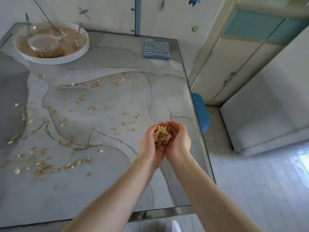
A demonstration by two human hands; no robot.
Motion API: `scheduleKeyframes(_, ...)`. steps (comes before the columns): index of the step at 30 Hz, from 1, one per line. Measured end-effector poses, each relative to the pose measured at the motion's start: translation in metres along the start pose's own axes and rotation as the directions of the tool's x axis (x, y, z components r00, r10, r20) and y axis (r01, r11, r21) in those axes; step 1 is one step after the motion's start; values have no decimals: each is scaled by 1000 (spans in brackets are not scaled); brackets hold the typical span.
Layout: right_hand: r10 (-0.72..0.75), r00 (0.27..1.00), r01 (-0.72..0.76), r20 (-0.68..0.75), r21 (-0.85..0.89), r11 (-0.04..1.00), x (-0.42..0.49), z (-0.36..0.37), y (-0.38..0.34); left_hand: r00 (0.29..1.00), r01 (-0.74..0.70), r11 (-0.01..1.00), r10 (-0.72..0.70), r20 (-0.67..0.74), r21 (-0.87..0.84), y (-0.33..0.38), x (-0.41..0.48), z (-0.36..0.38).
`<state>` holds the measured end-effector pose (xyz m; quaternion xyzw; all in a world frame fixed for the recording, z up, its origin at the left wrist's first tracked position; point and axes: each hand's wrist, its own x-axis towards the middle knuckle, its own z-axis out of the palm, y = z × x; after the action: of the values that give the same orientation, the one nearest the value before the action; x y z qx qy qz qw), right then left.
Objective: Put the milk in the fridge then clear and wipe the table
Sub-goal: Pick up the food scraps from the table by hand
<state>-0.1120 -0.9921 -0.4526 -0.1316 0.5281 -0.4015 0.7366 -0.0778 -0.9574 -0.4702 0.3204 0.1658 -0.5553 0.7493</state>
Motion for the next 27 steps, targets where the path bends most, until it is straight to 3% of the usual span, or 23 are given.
scheduleKeyframes(5,-102,994,98,-36,-87,991,18,-69,-56,998,64,998,-64,6,0,-84,0,28)
scheduleKeyframes(10,-114,992,100,-58,-202,974,43,-136,-101,992,127,992,-127,-11,-11,-166,0,49)
scheduleKeyframes(18,-9,989,-56,-148,-432,900,90,-208,-137,962,138,987,-153,-224,-84,-257,32,48)
scheduleKeyframes(27,107,968,-215,-227,-532,819,146,-224,-112,874,170,966,-240,-423,-197,-277,72,35)
